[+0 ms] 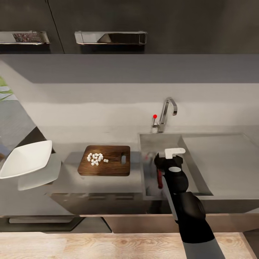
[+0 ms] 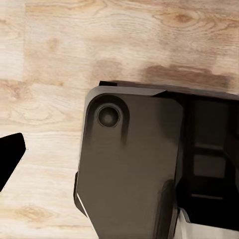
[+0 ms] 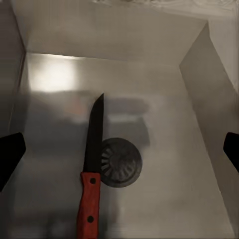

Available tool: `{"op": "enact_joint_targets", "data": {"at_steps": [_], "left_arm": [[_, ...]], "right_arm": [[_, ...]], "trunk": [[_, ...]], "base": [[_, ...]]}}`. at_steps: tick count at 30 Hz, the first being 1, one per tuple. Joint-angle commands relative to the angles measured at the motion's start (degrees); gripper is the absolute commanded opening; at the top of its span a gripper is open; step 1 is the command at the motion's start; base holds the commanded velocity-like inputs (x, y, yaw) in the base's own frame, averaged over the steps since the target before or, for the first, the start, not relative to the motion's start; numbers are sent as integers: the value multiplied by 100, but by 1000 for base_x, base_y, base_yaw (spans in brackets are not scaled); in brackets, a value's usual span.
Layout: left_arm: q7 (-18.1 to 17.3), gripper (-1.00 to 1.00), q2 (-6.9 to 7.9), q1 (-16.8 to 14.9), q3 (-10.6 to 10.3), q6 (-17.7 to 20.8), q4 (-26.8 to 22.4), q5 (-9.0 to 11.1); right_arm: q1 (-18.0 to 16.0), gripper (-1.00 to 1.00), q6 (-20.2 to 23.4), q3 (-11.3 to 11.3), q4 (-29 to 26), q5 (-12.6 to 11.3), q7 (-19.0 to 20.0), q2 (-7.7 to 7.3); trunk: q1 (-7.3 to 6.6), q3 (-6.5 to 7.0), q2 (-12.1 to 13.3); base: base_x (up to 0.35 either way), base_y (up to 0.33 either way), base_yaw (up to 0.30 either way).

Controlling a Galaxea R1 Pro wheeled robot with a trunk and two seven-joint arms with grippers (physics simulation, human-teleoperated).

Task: In the kitchen, take the Vidalia onion out of the sink, dice it on the chopping board with the paring knife, put the diced onion into the bowl on the countertop, then place both the paring knife and the chopping board into the sink.

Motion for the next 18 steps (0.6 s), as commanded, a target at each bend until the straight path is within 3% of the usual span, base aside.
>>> {"op": "enact_joint_targets", "data": {"at_steps": [1, 18], "left_arm": [[5, 100, -4, 2, 3, -9, -5, 35], [5, 100, -6, 2, 3, -12, 5, 35]], "right_arm": [[-5, 100, 51, 8, -61, 27, -6, 1], [-5, 100, 62, 9, -145, 18, -6, 1]], "trunk": [[2, -6, -7], [2, -6, -7]], "base": [[0, 217, 0], [0, 297, 0]]}}
